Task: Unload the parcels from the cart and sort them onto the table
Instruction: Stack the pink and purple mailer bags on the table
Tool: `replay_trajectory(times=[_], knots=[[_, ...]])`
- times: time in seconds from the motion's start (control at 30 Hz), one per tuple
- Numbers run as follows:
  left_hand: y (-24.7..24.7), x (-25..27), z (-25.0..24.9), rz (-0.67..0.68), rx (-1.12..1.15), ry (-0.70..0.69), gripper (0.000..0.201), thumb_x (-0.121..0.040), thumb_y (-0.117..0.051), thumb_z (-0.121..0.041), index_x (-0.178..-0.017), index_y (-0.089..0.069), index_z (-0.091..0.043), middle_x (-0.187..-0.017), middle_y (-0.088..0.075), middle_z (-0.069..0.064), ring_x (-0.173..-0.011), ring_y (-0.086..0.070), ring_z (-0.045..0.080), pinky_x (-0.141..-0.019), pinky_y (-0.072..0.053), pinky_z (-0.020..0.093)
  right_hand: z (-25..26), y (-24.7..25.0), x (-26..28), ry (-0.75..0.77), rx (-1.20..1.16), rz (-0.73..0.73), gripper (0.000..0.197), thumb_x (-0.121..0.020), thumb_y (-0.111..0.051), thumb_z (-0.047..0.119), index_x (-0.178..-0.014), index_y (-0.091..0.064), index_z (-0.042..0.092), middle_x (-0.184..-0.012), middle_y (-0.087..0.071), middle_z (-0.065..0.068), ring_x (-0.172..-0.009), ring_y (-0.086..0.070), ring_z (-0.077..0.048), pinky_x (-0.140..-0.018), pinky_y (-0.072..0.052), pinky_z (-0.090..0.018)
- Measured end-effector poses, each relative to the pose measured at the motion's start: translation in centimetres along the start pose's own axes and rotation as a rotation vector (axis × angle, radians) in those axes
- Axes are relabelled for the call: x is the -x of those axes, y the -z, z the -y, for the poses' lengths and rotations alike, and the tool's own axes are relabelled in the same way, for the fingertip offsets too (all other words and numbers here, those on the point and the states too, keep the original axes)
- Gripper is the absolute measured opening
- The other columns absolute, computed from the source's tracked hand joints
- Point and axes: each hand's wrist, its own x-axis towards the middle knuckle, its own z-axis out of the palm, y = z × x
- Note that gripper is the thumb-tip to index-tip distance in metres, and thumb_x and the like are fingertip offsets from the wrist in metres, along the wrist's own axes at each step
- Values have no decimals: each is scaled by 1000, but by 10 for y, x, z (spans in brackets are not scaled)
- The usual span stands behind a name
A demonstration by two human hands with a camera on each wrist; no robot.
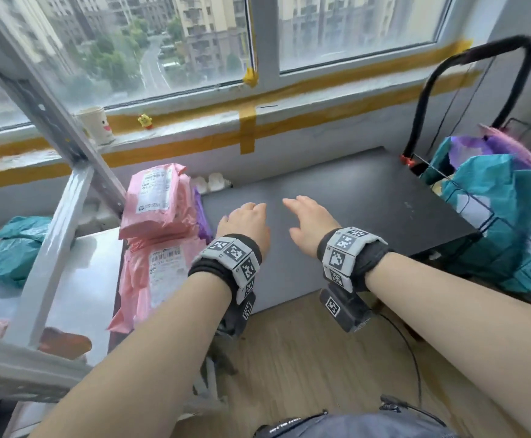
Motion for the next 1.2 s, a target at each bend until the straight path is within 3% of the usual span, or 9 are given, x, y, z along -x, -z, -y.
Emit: replay_trajectory(times=[0.17, 0.4, 0.57, 0.83, 0.93, 1.07, 1.2], knots=[[-2, -22, -109, 52, -31, -124, 46, -95, -41, -20, -141, -35, -19, -146, -38, 1, -132, -40, 24, -109, -29, 38, -88, 71, 37, -124, -1, -92, 61, -90, -46, 10, -147, -27, 21, -153, -23, -5, -141, -22, -24, -113, -24, -34], [-12, -47, -277, 68, -26, -302, 41, -94, -41, -20, -136, -41, -18, -140, -43, 4, -128, -43, 27, -104, -33, 39, -222, 157, 89, -271, 21, -241, 59, -89, -49, 9, -144, -34, 20, -147, -35, -6, -135, -33, -27, -112, -30, -39], [-16, -65, -361, 67, -3, -416, 42, -95, -42, -23, -136, -42, -18, -140, -44, 6, -126, -46, 28, -103, -37, 40, -292, 201, 112, -358, 17, -297, 57, -87, -52, 10, -142, -37, 16, -142, -41, -8, -132, -37, -29, -111, -32, -39], [-32, -137, -432, 138, -29, -498, 38, -93, -44, -21, -130, -48, -15, -130, -51, 8, -117, -52, 30, -98, -45, 45, -368, 238, 95, -479, -9, -301, 57, -89, -51, 11, -144, -33, 13, -147, -34, -9, -135, -35, -28, -112, -29, -37], [-37, -180, -450, 170, -12, -513, 36, -92, -44, -22, -127, -50, -17, -127, -52, 7, -111, -55, 30, -93, -49, 45, -393, 254, 70, -527, 2, -314, 54, -89, -51, 12, -142, -36, 12, -144, -37, -10, -131, -39, -29, -110, -32, -36], [-39, -246, -471, 200, -7, -531, 41, -94, -44, -26, -134, -45, -16, -134, -48, 8, -117, -53, 30, -96, -47, 44, -421, 280, 26, -611, 9, -335, 46, -90, -51, 10, -135, -45, 8, -140, -41, -11, -128, -42, -28, -108, -33, -33], [-35, -305, -487, 226, -6, -566, 39, -93, -44, -23, -131, -49, -17, -130, -52, 10, -114, -55, 32, -94, -49, 44, -440, 302, -20, -679, 20, -317, 39, -92, -50, 14, -129, -50, 4, -141, -39, -13, -127, -44, -29, -107, -35, -36]])
